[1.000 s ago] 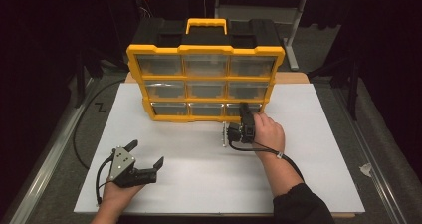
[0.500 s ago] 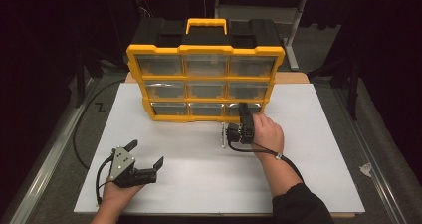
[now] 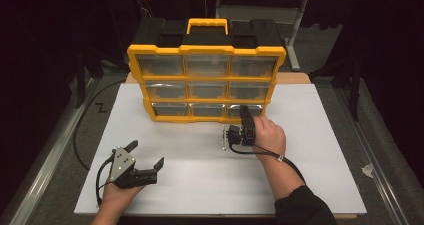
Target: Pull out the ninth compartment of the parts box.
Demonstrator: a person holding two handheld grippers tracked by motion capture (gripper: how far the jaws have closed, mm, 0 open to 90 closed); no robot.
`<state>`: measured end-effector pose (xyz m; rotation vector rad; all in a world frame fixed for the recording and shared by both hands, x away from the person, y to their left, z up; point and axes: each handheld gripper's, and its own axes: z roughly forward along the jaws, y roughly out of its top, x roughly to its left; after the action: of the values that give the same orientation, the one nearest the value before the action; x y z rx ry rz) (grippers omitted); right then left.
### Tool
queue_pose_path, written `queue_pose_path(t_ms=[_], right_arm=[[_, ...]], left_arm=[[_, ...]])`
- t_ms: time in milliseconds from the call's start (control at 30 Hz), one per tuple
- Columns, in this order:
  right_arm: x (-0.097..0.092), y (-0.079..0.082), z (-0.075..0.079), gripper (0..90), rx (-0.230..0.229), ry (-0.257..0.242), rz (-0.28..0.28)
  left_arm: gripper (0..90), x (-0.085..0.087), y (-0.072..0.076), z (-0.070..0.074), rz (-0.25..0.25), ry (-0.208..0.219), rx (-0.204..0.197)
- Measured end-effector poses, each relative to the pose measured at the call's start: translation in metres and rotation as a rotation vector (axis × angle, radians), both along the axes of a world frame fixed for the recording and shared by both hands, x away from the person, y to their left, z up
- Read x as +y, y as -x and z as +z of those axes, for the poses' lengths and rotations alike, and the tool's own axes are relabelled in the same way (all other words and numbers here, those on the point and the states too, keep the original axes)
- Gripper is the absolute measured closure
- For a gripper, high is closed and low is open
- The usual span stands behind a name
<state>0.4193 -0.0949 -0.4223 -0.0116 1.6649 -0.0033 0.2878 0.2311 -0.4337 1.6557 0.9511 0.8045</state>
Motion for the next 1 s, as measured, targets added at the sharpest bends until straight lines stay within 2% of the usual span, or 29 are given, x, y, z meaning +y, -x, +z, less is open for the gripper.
queue_pose_path(t_ms=[300,500,533,567,667,767,800,833,933,967,1000], right_arm=[[-0.001,0.014,-0.001,81.9,-0.006,-0.008,0.015],[-0.002,0.016,0.001,80.6,0.005,-0.011,0.007],[-0.002,0.016,0.000,78.7,0.017,-0.028,0.000],[-0.002,0.016,0.003,73.1,0.018,-0.013,0.007],[-0.002,0.013,0.003,55.7,0.058,-0.020,0.003],[-0.004,0.009,0.004,49.8,0.061,-0.038,0.010],[-0.004,0.009,0.004,49.8,0.061,-0.038,0.010],[-0.003,0.009,0.006,50.5,0.083,-0.026,-0.014],[-0.004,0.007,0.005,52.0,0.081,-0.034,-0.005],[-0.005,0.005,0.006,55.9,0.095,-0.023,-0.016],[-0.005,0.005,0.006,55.9,0.095,-0.023,-0.016]], left_arm=[[0.3,0.000,0.000,0.001,-0.001,0.006,-0.004],[0.4,0.001,0.001,0.001,0.000,0.007,-0.006],[0.3,0.001,0.001,0.001,0.000,0.007,-0.006],[0.3,0.001,0.001,0.001,0.000,0.007,-0.006],[0.4,0.000,0.000,0.001,-0.001,0.005,-0.005],[0.4,0.000,0.001,0.001,-0.002,0.005,-0.007],[0.4,0.000,0.001,0.001,-0.002,0.005,-0.007],[0.4,0.000,0.001,0.001,0.000,0.005,-0.007],[0.4,0.000,0.000,0.001,0.000,0.006,-0.006],[0.4,0.000,0.001,0.001,0.000,0.005,-0.005],[0.4,0.000,0.001,0.001,-0.001,0.005,-0.005]])
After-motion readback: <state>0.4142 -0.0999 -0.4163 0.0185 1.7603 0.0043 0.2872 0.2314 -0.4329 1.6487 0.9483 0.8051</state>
